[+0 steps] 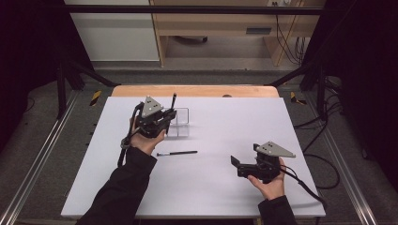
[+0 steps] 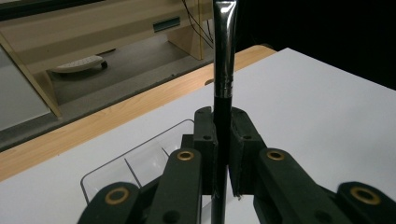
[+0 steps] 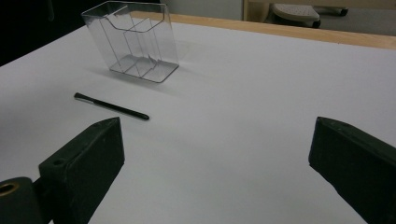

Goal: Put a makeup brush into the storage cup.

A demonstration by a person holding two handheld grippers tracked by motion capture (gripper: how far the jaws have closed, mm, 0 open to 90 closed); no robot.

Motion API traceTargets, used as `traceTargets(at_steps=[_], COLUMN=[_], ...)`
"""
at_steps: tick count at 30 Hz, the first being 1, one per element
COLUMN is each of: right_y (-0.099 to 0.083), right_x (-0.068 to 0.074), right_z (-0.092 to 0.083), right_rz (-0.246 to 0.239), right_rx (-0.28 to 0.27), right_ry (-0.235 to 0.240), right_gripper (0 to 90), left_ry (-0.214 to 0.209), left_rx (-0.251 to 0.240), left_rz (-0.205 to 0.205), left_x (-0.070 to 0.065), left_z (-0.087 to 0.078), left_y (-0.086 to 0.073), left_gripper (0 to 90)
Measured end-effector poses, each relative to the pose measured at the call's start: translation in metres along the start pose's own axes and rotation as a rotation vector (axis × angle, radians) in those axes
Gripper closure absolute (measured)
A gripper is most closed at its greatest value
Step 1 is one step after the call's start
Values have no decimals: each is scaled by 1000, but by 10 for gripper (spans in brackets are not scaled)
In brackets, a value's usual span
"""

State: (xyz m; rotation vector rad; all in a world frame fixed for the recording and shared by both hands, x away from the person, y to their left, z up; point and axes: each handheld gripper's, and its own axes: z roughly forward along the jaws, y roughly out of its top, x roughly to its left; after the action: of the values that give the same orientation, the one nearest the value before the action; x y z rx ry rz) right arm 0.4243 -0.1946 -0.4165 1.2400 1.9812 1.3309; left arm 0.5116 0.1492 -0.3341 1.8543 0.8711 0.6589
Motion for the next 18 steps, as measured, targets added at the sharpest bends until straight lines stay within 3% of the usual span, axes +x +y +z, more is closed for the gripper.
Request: traceTargets(at_steps=[18], right_y=[1], right_x=[0], right_z=[-1], right_rz=[3], right_rx=[-7], right_ry=[2], right_gripper=[34], left_ry=[24], left_rx=[-6], left_rz=[-17], left_x=[14], left_z=[24], left_y=[13], left_gripper=[826])
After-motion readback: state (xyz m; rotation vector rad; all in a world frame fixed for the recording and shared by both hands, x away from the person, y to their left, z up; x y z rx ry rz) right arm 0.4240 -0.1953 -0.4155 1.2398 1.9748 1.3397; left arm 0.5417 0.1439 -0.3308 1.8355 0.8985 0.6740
